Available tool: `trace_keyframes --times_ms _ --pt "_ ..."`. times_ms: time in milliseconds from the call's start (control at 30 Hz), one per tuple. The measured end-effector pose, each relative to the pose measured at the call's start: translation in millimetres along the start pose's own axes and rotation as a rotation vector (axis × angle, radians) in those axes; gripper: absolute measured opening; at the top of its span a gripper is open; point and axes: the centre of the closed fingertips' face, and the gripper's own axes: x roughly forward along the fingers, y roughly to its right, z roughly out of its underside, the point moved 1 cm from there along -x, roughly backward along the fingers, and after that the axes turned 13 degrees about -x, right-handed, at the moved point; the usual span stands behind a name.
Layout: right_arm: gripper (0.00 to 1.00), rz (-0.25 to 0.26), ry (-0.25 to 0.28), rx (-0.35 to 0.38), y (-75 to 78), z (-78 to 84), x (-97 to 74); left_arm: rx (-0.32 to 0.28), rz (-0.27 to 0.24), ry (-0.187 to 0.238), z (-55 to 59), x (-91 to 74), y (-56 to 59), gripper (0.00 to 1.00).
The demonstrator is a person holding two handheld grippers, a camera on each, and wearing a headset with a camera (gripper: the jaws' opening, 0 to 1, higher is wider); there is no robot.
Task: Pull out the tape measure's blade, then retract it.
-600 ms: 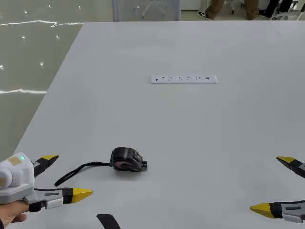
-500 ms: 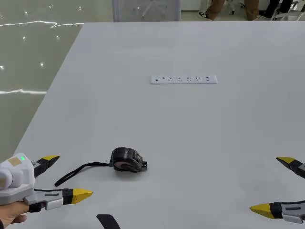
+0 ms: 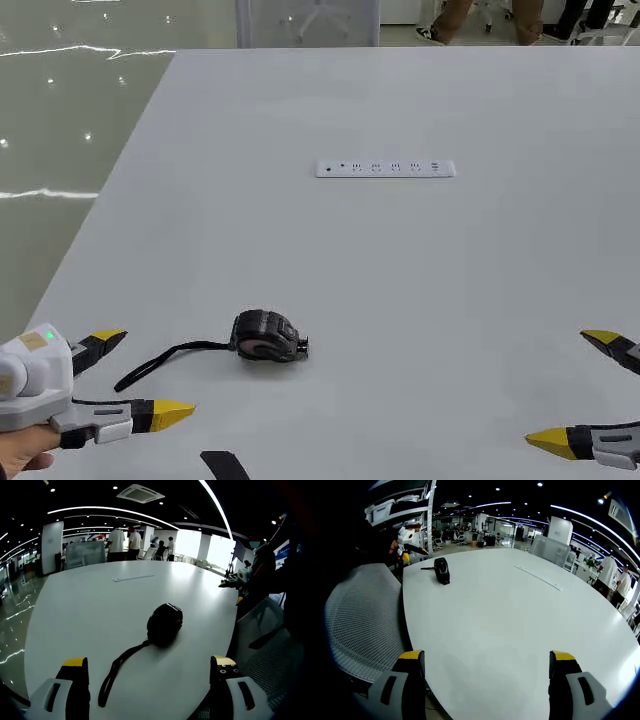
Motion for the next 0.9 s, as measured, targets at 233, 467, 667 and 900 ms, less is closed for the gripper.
trace_keyframes --times_ms 233,467,667,900 --pt "1.00 0.002 -0.003 0.004 -0.7 0.8 -0.4 -0.015 0.003 -0.031 2.9 1.8 -1.2 0.97" --pt "1.00 0.001 -0.004 0.000 0.1 -0.4 -0.2 0.011 0.010 -0.041 1.5 2.6 -0.9 0.96" --pt "1.00 -0.008 0.009 -0.010 1.7 -9.7 3.7 0.057 0.023 -0.068 -6.6 9.4 3.4 0.92" --pt "1.00 -0.017 0.034 -0.017 4.3 -25.1 13.7 0.161 0.084 -0.162 -8.2 23.2 11.5 0.99"
